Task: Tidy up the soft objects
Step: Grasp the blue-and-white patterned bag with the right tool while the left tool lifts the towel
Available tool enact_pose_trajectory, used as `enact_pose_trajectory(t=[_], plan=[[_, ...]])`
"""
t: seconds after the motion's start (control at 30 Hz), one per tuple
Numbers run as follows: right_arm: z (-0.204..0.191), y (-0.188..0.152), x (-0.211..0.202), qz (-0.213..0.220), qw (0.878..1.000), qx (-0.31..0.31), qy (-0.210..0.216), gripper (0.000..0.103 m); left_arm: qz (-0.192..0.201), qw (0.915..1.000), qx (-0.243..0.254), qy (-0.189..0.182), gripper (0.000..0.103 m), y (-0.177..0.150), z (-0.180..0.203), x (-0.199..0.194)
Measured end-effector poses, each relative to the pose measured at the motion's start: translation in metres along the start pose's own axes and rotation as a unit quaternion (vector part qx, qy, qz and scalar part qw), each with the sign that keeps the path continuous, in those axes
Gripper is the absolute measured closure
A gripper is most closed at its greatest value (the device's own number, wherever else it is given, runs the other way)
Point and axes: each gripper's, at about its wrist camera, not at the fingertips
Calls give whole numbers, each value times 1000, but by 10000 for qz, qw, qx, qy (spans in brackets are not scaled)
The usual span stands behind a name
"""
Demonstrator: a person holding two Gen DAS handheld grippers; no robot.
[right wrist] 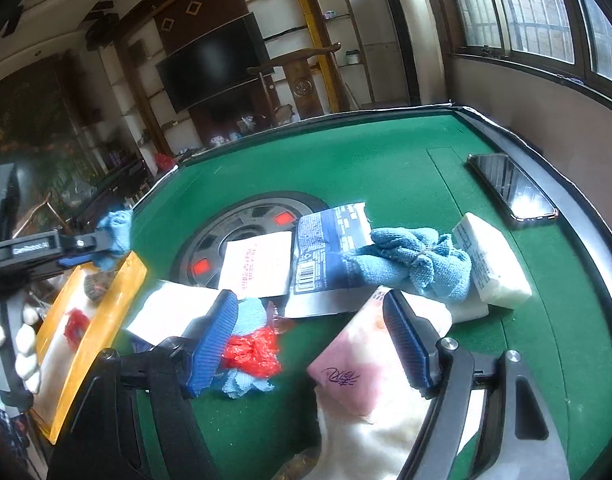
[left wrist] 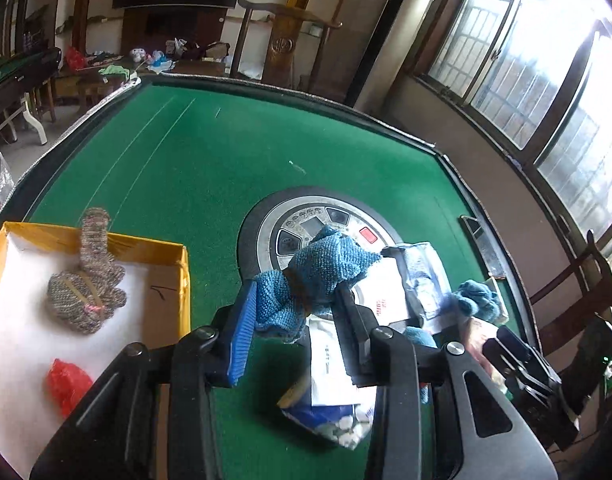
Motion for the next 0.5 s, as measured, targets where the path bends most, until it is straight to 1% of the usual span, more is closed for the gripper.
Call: enact_pose_trajectory(t=[0.1, 0.17, 0.23, 0.33, 0.43, 0.5], plan=[[-4, 1, 2, -75, 9999, -114, 73, 33, 103, 9997, -90, -186, 68, -6, -18, -33], [4, 2, -4, -23, 10000, 0, -29, 33, 172, 9994, -173, -251, 68, -11, -34, -54], [26, 0, -12, -109, 9983, 557, -104, 33, 241, 9988, -283, -329, 68, -16, -48, -73], [57, -12, -26, -256, 9916, 1261, 94, 33, 362, 9979, -351, -408, 68, -23, -65, -98], [68, -30, -39, -626, 9867, 1482, 230, 33, 480, 9972, -344, -468, 68, -34, -79, -114], [62, -42, -42, -966, 9851, 1390, 299, 33, 513, 9966, -343, -540, 68, -41, -87, -121]])
Point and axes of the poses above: each gripper's, at about its wrist camera, not at the fingertips, and x roughly the way its jaws point, z to its right, y to its top, and after that the axes turned 15 degrees about -x, right-handed
